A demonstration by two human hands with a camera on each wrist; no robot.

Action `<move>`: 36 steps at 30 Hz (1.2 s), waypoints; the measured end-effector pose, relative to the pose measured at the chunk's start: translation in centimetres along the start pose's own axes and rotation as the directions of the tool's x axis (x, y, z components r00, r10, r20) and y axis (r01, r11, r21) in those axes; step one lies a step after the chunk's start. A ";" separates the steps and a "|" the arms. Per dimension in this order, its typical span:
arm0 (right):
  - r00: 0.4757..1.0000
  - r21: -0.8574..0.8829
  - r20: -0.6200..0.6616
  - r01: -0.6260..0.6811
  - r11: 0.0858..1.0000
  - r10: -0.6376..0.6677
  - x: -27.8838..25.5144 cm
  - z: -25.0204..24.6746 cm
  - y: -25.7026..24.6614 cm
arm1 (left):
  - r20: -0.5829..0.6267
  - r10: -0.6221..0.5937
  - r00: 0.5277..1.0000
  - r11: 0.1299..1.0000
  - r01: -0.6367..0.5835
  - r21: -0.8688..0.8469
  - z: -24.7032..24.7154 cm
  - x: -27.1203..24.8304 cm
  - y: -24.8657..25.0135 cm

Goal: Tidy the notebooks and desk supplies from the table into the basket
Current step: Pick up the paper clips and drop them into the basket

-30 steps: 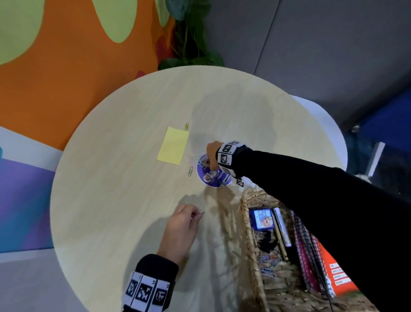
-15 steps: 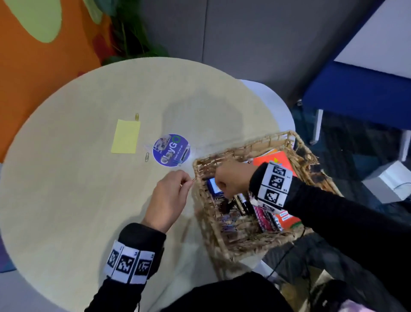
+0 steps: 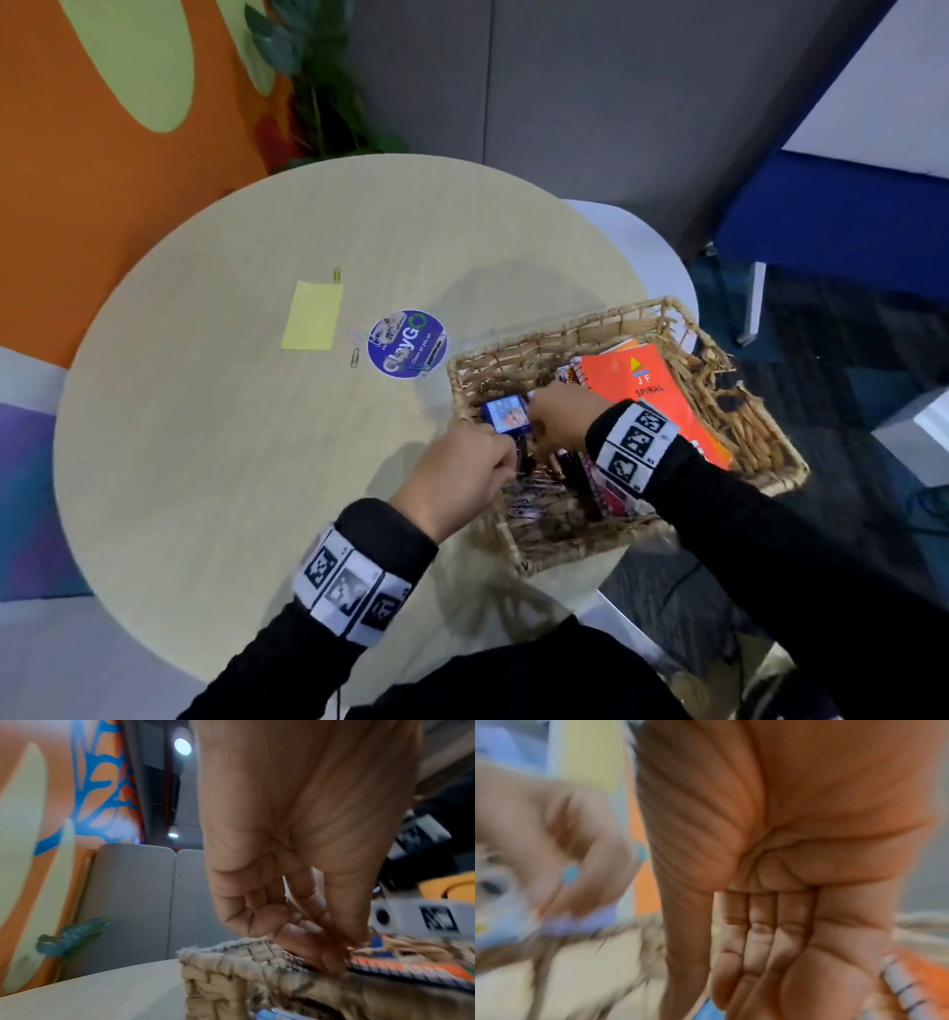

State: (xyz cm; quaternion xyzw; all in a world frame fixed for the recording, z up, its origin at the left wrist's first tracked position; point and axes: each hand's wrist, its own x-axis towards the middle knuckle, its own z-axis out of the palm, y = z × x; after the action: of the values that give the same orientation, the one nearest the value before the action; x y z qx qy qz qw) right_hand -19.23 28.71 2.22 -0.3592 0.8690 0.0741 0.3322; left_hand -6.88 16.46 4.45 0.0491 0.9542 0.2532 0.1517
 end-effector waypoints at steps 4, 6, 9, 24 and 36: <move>0.944 0.311 -0.295 -0.050 0.949 0.147 -4.8 -0.4 3.6 | 0.176 0.003 0.984 0.983 -0.035 0.182 1.1 3.1 2.0; 0.915 0.402 -0.352 -0.043 0.915 0.197 -7.2 0.4 4.3 | 0.289 -0.017 0.957 0.957 -0.067 0.281 1.5 4.7 2.9; 0.900 0.476 -0.363 -0.044 0.879 0.242 -9.5 2.1 4.8 | 0.471 -0.085 0.878 0.886 -0.150 0.439 1.6 6.7 4.9; 0.882 0.592 -0.387 0.015 0.806 0.268 -10.6 2.7 5.0 | -0.023 -0.201 0.979 0.976 0.198 -0.096 -4.9 7.6 -3.4; 0.857 0.402 -0.515 0.214 0.890 0.027 -2.1 -11.0 1.1 | -0.215 -0.764 0.608 0.627 0.622 -0.468 -3.9 7.1 -20.0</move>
State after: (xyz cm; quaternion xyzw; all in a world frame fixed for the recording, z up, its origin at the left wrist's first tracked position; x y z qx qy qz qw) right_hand -24.65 26.69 11.85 -0.3231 0.8997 -0.2404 0.1682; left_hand -15.20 -1.47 -4.19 -0.4106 0.8443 0.3407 0.0499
